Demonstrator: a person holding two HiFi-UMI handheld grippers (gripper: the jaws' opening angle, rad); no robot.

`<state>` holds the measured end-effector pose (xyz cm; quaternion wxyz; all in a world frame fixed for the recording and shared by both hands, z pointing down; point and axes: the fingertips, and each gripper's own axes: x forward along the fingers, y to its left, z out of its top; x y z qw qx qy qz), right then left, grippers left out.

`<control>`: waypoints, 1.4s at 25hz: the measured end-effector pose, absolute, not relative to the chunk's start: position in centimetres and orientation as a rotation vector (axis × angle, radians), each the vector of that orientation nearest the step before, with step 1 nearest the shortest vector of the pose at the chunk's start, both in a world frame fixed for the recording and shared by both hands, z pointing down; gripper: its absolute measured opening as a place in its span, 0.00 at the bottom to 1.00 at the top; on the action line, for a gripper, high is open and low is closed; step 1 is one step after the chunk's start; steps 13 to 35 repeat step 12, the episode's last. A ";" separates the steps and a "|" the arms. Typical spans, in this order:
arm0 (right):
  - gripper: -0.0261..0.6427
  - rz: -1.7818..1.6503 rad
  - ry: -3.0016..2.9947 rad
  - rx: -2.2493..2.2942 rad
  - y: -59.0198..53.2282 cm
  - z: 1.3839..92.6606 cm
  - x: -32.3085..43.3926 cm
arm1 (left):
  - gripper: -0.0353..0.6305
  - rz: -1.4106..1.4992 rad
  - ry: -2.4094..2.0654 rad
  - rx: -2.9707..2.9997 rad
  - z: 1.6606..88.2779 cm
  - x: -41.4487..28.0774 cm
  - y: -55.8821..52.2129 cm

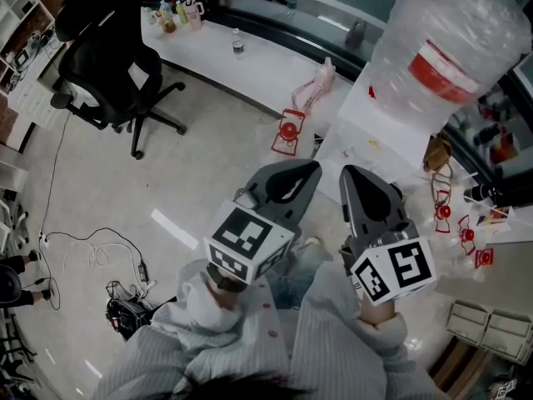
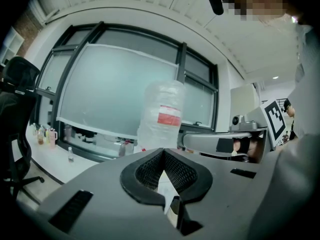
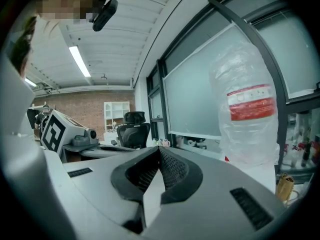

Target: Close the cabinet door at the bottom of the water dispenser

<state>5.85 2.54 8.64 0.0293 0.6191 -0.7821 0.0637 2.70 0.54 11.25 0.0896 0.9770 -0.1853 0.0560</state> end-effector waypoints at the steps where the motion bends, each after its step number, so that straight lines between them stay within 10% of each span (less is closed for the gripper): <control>1: 0.06 0.196 -2.413 1.908 2.6 8.7 5.7 | 0.07 0.168 -0.549 2.907 11.3 2.6 0.6; 35: 0.06 0.188 -2.406 1.911 3.5 8.8 4.8 | 0.07 0.159 -0.537 2.920 11.2 2.1 1.4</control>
